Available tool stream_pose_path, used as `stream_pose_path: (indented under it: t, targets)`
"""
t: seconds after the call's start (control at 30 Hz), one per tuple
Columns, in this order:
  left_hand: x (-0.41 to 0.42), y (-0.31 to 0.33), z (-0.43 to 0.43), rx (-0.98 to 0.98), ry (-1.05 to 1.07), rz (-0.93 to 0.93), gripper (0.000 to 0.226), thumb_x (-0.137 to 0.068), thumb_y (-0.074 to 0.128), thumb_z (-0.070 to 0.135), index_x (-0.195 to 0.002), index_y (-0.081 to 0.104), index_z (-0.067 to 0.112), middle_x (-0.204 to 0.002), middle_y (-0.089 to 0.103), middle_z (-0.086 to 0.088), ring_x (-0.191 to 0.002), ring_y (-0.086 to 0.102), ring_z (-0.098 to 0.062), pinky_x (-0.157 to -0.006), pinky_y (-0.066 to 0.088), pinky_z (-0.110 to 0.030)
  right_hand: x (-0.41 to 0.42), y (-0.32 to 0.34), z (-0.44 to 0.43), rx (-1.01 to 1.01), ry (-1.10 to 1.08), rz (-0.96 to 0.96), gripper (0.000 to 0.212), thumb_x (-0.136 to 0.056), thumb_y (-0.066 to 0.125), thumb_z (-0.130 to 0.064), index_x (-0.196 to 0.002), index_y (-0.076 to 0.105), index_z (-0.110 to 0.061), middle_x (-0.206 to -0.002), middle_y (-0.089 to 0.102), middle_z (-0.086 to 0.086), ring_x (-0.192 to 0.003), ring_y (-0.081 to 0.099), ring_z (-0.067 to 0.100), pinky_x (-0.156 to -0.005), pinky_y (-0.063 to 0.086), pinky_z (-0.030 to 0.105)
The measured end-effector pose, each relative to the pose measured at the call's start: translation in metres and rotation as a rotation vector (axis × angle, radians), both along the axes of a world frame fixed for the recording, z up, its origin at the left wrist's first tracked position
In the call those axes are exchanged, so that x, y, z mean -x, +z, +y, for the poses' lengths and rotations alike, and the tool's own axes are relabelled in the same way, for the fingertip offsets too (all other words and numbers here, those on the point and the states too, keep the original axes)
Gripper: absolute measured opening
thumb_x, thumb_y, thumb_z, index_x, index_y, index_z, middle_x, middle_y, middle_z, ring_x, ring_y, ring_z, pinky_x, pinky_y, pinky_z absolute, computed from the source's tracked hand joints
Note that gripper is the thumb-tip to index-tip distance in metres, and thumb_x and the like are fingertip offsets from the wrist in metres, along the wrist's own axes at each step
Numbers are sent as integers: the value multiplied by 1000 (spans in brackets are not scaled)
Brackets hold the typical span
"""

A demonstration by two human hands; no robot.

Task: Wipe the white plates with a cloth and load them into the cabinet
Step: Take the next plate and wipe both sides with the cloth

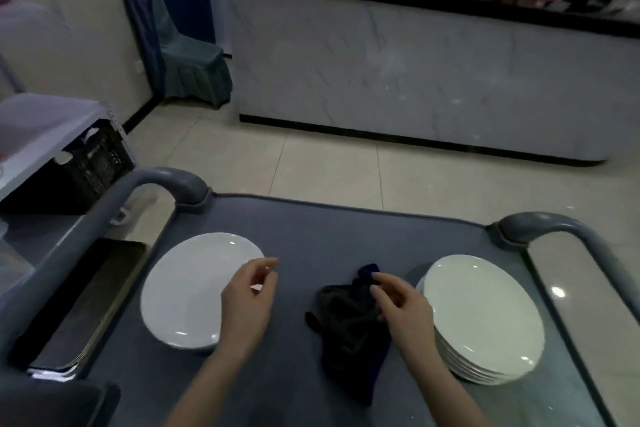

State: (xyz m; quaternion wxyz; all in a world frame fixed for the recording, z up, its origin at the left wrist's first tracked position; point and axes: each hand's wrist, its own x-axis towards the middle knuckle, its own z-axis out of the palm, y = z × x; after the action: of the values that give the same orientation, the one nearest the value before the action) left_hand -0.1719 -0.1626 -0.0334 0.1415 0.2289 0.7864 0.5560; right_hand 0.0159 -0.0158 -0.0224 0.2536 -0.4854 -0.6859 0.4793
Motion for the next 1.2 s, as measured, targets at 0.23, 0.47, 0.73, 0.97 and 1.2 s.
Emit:
stream_pose_path:
  t: [0.23, 0.47, 0.73, 0.97, 1.2]
  targets:
    - [-121, 0, 99, 56, -346, -184, 20, -91, 67, 20, -100, 65, 37, -88, 70, 6, -84, 67, -7, -71, 50, -15, -137, 19, 77, -153, -201, -172, 23, -85, 73, -16, -109, 72, -20, -85, 64, -1, -74, 60, 18, -76, 47, 34]
    - [-192, -11, 157, 192, -371, -139, 34, -85, 72, 14, -112, 58, 29, -105, 59, 3, -87, 61, -6, -74, 47, -15, -207, -6, 124, -113, -162, -339, 53, -82, 78, -18, -131, 58, -13, -114, 56, 14, -90, 46, 13, -78, 34, 21]
    - [-207, -24, 173, 327, -269, -43, 51, -79, 68, -2, -126, 60, 15, -111, 53, -4, -84, 59, -10, -81, 46, -23, -215, -18, 145, 35, -120, -322, 57, -77, 80, -12, -129, 56, -11, -109, 49, 10, -86, 53, 21, -82, 42, 26]
    - [-209, -24, 177, 325, -175, -129, 49, -72, 61, -7, -113, 70, 19, -108, 61, -5, -78, 64, -9, -72, 48, -18, -220, -23, 151, 168, -235, -130, 50, -69, 79, -1, -115, 66, -15, -81, 68, 5, -74, 65, 21, -68, 53, 33]
    - [-204, -13, 155, 169, -120, -276, 50, -70, 67, -6, -107, 69, 28, -105, 67, 2, -82, 68, -10, -76, 59, -27, -211, -29, 150, 326, -145, 198, 29, -91, 63, -8, -118, 64, -16, -102, 69, 13, -98, 64, 37, -85, 54, 51]
